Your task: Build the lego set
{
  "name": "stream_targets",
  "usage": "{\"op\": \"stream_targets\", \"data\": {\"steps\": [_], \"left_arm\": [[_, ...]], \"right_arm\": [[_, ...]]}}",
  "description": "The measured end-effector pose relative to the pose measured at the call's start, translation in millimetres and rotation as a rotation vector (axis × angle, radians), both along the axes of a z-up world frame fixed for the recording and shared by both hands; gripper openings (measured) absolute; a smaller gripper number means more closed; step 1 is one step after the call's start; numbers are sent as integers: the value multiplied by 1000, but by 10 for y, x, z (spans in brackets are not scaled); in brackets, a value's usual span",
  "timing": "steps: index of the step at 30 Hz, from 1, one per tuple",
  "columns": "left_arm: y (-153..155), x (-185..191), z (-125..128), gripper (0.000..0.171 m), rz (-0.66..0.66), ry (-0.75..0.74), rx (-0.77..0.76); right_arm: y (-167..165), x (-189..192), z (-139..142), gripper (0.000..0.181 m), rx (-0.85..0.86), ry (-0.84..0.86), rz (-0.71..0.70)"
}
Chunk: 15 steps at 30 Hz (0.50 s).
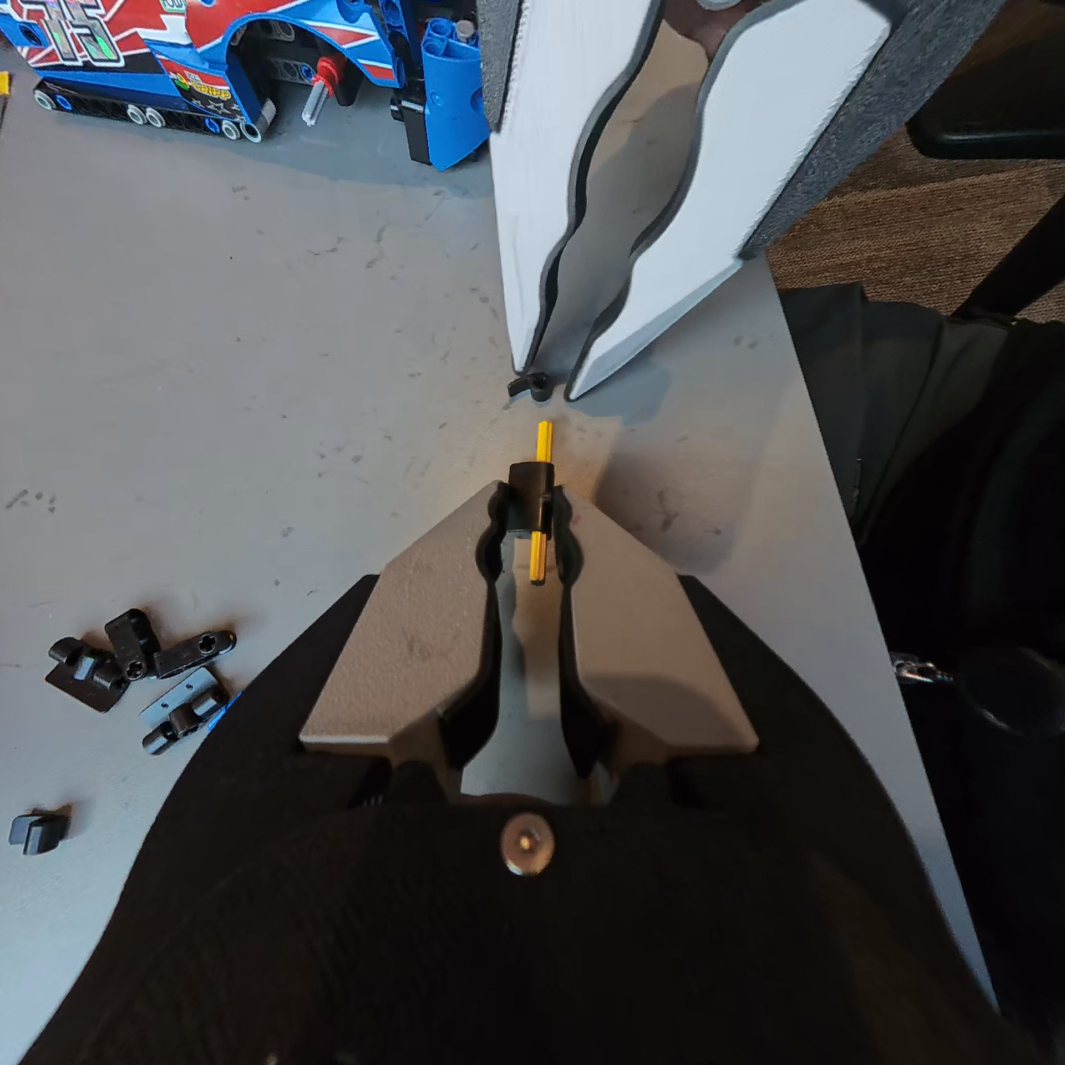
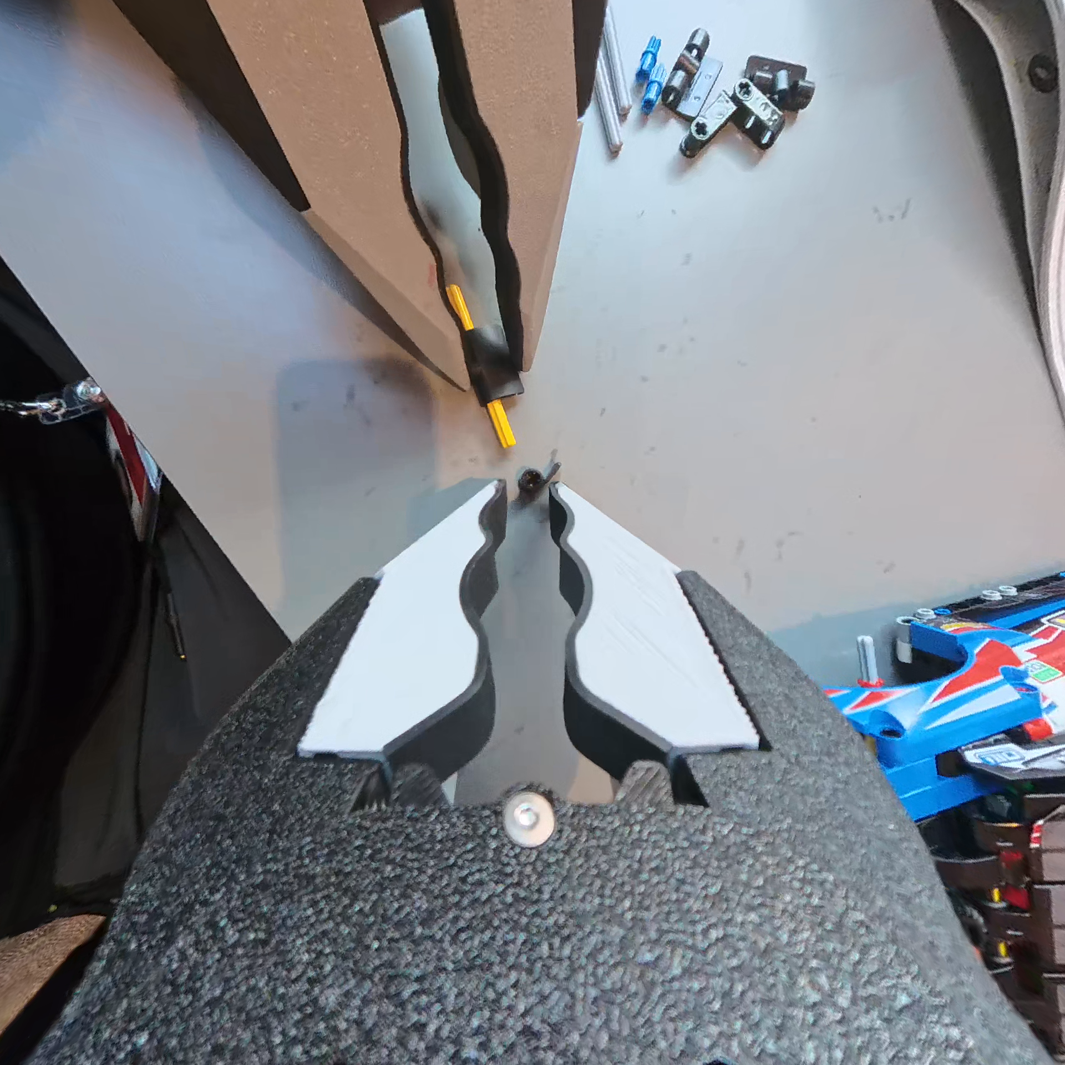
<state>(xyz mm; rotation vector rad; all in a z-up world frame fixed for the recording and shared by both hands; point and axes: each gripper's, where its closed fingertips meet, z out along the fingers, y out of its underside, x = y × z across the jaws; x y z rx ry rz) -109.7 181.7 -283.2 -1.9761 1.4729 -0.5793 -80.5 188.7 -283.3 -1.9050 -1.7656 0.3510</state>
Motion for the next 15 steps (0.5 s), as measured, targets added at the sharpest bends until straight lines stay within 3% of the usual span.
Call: {"op": "stream_targets", "data": {"steps": [8, 11, 15], "left_arm": [[-21, -31, 1, 12, -5, 4, -22], [-23, -33, 2, 12, 5, -7, -47], [-33, -40, 7, 12, 8, -30, -93]], "right_arm": [[59, 52, 110, 15, 70, -16, -3], [-73, -79, 217, 9, 144, 19, 87], [-134, -253, 52, 13, 295, -85, 219]]}}
